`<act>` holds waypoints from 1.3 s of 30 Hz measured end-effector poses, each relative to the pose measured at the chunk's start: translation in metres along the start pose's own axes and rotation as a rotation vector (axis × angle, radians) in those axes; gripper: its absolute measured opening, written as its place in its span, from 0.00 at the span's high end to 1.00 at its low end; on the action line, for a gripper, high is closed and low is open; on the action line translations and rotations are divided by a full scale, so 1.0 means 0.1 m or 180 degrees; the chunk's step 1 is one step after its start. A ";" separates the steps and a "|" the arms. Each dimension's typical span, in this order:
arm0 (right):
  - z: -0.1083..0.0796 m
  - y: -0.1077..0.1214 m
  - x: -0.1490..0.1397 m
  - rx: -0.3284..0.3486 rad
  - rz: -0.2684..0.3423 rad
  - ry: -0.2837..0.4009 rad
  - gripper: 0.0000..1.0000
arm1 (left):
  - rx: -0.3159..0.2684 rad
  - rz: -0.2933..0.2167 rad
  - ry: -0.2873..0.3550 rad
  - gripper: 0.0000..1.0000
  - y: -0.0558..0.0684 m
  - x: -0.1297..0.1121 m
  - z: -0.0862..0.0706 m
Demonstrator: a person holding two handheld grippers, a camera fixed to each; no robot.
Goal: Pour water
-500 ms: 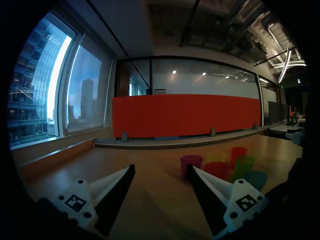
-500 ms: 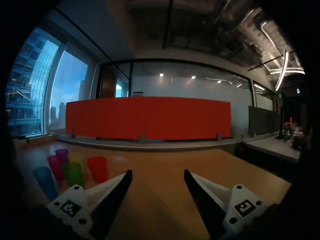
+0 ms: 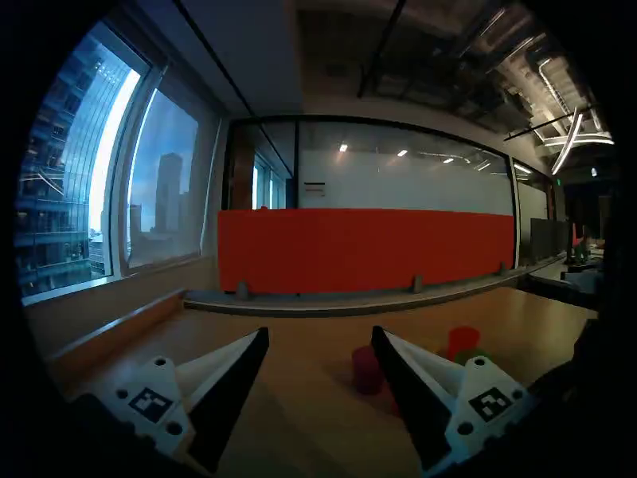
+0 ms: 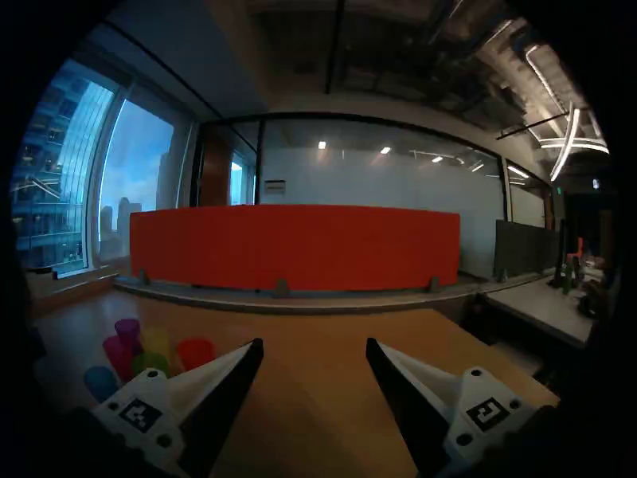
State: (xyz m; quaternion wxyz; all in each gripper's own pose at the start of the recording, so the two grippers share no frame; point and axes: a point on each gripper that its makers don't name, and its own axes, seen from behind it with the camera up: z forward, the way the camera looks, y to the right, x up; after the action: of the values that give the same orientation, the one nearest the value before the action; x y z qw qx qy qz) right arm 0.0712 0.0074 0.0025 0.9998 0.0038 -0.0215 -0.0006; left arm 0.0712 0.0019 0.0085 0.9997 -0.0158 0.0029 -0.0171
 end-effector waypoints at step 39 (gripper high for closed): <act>-0.09 -0.78 1.14 0.1332 0.0000 0.0034 0.00 | -0.1236 0.0171 -0.0043 0.04 0.67 1.00 0.04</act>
State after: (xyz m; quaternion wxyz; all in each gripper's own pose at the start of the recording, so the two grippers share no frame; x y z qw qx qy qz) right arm 0.1854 -0.0704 -0.0019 0.9773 0.2114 -0.0159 0.0039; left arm 0.1732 0.0658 0.0097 0.9780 -0.2084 -0.0001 0.0107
